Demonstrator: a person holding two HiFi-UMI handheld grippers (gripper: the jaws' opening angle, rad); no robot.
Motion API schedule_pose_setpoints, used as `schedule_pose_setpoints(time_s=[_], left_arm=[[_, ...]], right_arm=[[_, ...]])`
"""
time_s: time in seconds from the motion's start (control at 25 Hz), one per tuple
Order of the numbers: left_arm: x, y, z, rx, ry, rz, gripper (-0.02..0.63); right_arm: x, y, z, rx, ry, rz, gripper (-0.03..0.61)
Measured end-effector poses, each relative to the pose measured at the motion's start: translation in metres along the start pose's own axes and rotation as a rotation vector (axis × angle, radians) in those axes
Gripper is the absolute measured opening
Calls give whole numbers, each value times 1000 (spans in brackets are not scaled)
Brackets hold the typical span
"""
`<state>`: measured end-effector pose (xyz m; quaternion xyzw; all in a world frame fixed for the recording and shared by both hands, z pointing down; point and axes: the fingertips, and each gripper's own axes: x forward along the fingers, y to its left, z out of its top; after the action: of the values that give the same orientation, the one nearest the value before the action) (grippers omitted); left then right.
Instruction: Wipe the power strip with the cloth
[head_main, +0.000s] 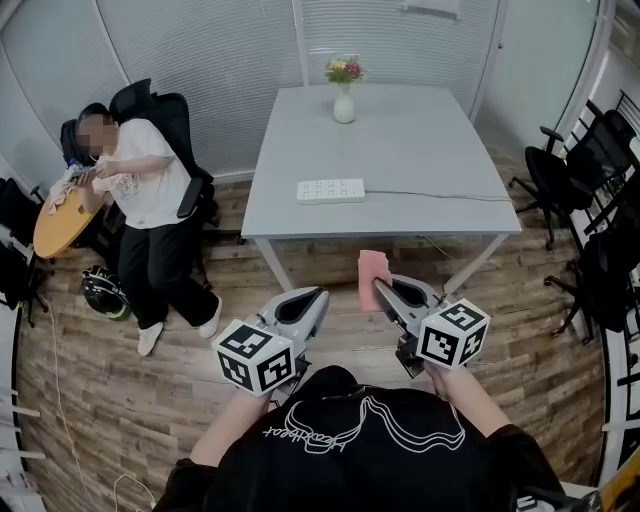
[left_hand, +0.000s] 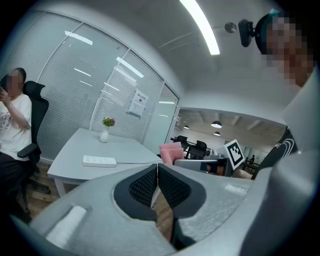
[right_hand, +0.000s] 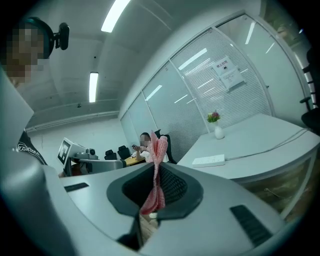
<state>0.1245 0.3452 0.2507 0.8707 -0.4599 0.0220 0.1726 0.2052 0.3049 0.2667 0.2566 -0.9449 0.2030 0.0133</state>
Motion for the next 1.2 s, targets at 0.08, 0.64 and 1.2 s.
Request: schedule_pose_setpoints(time_s=[0.08, 0.64, 1.2], left_arm=[[1, 2, -1, 0, 1, -1, 15], [47, 65, 4, -35, 22, -22, 15], [133, 240, 42, -95, 122, -34, 15]], right_arm=[[1, -5, 0, 15, -3, -20, 34], [57, -62, 3, 56, 57, -64, 32], [228, -154, 37, 131, 128, -111, 32]])
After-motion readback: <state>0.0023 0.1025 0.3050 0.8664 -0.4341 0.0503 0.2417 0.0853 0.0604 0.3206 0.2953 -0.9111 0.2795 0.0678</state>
